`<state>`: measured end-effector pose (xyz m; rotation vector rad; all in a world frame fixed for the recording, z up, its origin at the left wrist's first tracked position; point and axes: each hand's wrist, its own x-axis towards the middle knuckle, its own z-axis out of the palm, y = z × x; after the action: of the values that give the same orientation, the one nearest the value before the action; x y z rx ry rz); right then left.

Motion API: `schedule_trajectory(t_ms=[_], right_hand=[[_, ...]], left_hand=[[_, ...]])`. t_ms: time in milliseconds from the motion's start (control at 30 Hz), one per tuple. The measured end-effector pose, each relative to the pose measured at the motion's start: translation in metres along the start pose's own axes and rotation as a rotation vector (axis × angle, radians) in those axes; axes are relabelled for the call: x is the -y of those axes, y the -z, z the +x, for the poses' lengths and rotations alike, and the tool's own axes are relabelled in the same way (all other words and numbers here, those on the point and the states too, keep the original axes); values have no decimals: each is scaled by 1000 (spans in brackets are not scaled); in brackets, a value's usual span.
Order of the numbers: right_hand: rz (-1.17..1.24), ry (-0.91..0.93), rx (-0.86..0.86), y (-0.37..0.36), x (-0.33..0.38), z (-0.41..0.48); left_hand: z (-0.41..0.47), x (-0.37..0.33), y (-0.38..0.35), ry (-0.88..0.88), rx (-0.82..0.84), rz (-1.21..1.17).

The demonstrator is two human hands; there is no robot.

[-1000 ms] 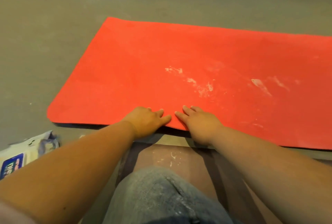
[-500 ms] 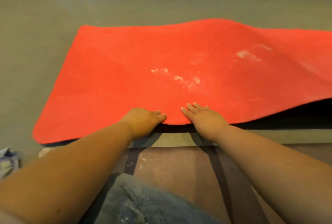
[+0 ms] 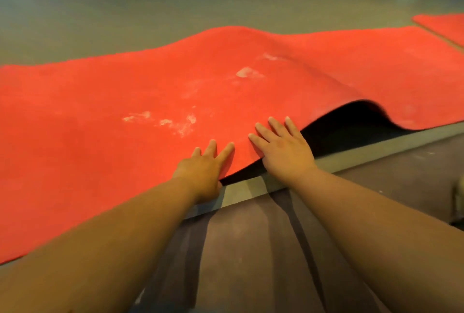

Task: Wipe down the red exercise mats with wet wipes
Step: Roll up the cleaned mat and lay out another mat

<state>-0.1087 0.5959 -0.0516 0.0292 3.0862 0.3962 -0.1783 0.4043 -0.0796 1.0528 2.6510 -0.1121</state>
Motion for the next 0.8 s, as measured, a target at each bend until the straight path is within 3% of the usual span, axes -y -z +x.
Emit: schedule_trajectory(t_ms=[100,200,267,333,400,533,600,800], right_hand=[[79,-160,-136,10,-48,-13],[449,-621,-525,16,-101,-29],[907,-1085,-645,14,-141,-31],[1590,-1434,-451,7,-172,-27],[2100,-1435,-347,-8,-195,-23],[2349,-1345,-441,-26,-220,-3],[2353,-1325,-476,-21,-227,4],[1959,-1135,-583,9,-249,19]], left_hand=[[37,-48,16,-6,-53,-70],[73,-95,41,84,-158,-178],[93,-120,58,79,-229,-186],[104,-132,68,56,-221,-165],[108,-134,67,41,-175,-132],[105,-125,58,-71,-138,-27],[104,-125,58,-116,-139,10],[106,-131,66,-139,-76,40]])
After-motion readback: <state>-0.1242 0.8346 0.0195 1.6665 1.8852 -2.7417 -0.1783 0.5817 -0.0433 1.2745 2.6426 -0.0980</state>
